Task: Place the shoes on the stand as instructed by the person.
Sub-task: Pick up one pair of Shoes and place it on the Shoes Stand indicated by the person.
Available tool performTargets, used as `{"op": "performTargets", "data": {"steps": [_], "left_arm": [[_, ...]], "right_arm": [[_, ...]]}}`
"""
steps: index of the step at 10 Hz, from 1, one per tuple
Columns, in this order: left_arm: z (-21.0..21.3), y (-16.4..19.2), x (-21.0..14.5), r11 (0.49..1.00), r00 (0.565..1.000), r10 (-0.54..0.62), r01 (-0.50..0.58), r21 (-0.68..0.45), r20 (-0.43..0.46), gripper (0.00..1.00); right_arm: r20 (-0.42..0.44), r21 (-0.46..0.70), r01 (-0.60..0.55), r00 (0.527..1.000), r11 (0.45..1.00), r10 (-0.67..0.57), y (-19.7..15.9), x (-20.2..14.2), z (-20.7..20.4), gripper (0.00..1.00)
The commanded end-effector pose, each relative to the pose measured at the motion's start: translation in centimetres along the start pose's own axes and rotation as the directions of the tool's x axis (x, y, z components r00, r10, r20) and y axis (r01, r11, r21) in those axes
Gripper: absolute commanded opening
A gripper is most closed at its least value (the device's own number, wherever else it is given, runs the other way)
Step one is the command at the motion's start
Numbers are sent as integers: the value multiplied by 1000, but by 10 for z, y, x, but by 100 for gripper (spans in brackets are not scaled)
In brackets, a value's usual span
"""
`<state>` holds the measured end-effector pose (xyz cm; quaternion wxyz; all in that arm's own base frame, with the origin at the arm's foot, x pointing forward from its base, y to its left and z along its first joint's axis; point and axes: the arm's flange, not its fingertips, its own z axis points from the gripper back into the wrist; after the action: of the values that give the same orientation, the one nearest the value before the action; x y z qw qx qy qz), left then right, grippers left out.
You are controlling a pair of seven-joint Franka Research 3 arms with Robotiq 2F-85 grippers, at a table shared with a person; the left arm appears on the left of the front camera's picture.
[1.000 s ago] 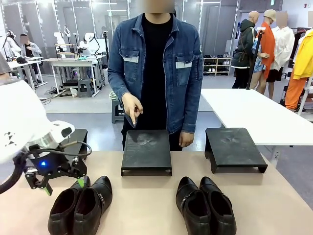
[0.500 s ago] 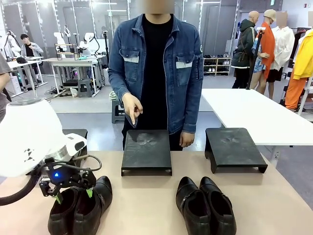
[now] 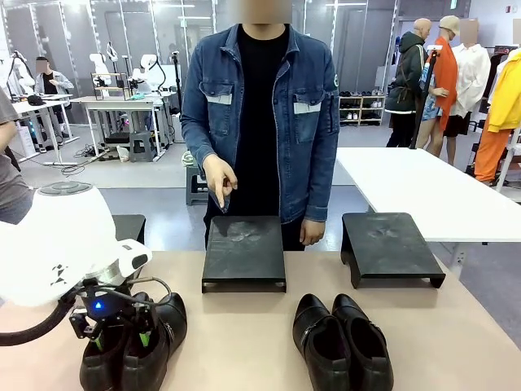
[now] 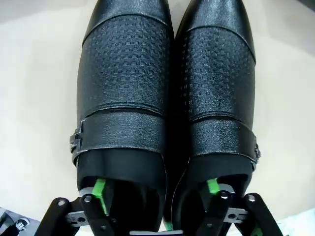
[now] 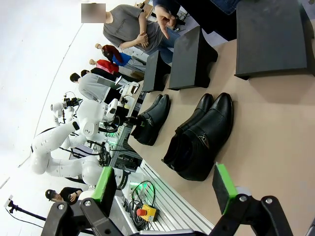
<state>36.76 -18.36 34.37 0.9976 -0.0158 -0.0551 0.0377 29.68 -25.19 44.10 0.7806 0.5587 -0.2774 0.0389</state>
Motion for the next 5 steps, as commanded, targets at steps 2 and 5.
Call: {"op": "performTargets", "data": {"steps": [2,5], "left_arm": [[-13,11,-26,999,999,-38,38,-11,20,4],[-10,11,-28,997,997,-73,72,3,25,0]], "right_arm": [[4,6,-3,1000,1000,3,1,-1,1,100],[4,6,-3,1000,1000,3,1,-1,1,100]]}}
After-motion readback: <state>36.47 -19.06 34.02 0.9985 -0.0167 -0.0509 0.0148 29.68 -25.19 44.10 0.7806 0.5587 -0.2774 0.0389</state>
